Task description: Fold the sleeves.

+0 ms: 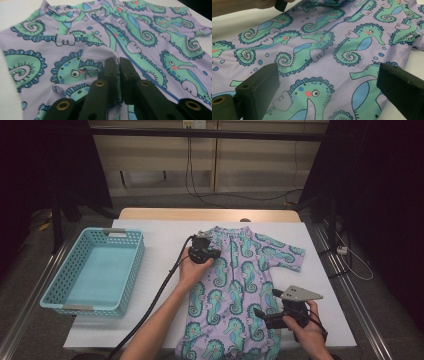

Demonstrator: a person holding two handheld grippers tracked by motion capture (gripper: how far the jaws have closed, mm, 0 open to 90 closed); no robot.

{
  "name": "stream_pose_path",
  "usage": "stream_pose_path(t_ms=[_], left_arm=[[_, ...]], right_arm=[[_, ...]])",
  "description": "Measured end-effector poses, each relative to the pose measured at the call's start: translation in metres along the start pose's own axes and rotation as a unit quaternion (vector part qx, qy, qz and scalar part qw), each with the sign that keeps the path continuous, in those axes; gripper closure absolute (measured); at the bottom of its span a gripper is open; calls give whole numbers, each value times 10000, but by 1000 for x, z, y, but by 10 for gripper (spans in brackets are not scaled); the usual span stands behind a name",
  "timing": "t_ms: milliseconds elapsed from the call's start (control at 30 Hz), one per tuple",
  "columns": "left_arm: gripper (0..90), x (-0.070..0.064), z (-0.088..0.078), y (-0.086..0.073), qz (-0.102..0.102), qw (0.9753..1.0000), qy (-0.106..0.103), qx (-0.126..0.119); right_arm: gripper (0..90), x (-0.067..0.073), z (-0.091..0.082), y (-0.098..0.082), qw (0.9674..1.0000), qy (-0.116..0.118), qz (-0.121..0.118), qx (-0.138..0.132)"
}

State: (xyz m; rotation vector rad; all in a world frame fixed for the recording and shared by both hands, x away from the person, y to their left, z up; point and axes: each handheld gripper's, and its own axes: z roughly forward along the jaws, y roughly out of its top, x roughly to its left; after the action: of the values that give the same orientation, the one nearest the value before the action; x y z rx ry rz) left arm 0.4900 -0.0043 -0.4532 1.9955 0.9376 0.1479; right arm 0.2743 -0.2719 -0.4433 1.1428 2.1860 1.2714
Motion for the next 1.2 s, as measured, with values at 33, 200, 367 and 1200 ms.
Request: stream_pose_path(t_ms=[33,200,367,1200], left_arm=[[820,-1,1,0,33,10000,-30,24],[719,-5,0,-4,6,9998,-207,12],[646,-7,-8,-8,67,9995,-291,-48],[726,1,-24,-22,818,9934,-278,753]], right_arm=[[39,0,0,0,10000,0,-2,1],[39,0,0,0,10000,3,-6,1],[39,0,0,0,10000,6,-9,9],[39,0,0,0,10000,3,-16,24]])
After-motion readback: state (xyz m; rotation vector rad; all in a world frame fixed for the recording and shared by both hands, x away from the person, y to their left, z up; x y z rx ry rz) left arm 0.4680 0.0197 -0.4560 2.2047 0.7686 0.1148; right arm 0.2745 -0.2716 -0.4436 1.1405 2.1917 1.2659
